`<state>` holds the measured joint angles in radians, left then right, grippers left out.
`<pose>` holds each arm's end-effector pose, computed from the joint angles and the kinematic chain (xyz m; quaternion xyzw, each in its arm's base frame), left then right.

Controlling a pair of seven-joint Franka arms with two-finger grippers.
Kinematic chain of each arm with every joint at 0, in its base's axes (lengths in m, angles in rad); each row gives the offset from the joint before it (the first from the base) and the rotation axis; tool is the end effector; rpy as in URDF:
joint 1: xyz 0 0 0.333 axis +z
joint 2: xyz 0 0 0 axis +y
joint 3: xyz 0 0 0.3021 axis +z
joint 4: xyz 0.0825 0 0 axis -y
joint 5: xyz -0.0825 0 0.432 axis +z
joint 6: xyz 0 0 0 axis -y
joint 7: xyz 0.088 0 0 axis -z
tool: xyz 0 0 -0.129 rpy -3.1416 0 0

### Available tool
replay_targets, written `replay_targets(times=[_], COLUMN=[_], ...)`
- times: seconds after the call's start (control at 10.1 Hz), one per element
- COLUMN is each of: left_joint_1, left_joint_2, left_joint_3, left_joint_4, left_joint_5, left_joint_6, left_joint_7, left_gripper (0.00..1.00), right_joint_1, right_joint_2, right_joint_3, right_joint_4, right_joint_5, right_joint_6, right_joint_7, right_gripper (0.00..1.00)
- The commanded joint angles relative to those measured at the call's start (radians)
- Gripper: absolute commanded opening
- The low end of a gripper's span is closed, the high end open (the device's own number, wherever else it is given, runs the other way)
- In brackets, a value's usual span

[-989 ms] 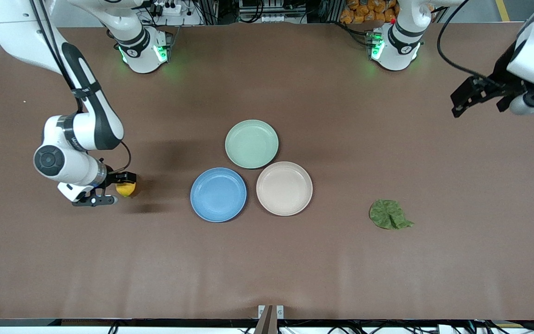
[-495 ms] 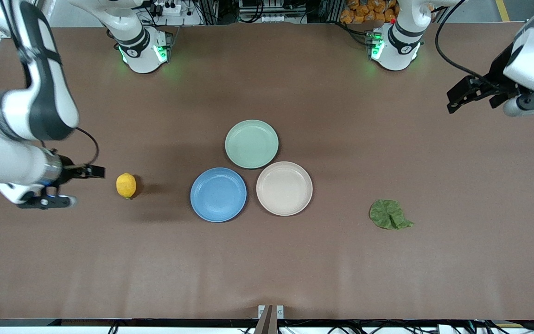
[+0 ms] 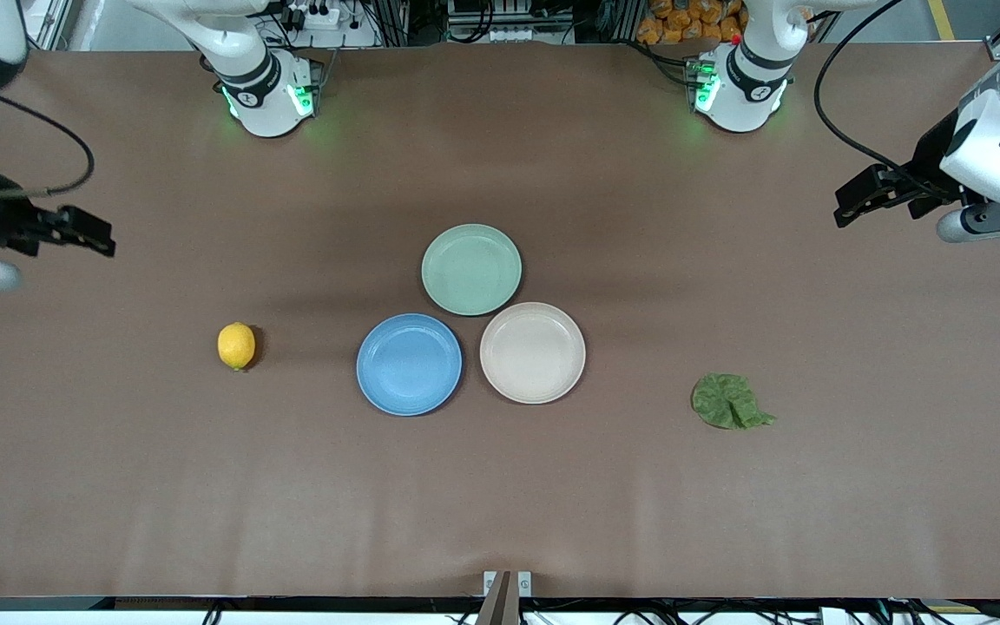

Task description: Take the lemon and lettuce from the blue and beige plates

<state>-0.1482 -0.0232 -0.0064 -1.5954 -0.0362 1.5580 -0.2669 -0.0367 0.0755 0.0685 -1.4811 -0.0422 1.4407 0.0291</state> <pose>0.5859 -0.0961 0.5887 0.9982 0.0560 -0.0107 0.0161 0.6082 0.0121 0.5785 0.9982 -0.0001 -0.0572 0.0202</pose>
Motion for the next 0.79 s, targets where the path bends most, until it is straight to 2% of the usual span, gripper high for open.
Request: replay_targets(times=[0.0,0.3,0.69], left_joint_1=[0.009,0.025,0.035], left_joint_2=[-0.009,-0.009,-0.006], left_joint_3=[-0.001,-0.004,-0.004], left_joint_4=[-0.012,-0.012,-0.011], left_joint_5=[-0.014,-0.013,-0.014], left_joint_6=[0.017,0.036,0.048], left_joint_7=[0.052,0.058,0.057], left_gripper=[1.0,1.0,1.0], right_joint_1=[0.017,0.034,0.029], right_joint_2=[0.003,-0.019,-0.019], right_joint_3=[-0.022,-0.027,-0.027], right_joint_4=[0.025,-0.016,-0.019], right_joint_5=[0.018,0.018,0.021], right_joint_6=[-0.037,-0.019,-0.006], right_joint_7=[0.002,-0.008,-0.009], right_gripper=[1.0,1.0,1.0])
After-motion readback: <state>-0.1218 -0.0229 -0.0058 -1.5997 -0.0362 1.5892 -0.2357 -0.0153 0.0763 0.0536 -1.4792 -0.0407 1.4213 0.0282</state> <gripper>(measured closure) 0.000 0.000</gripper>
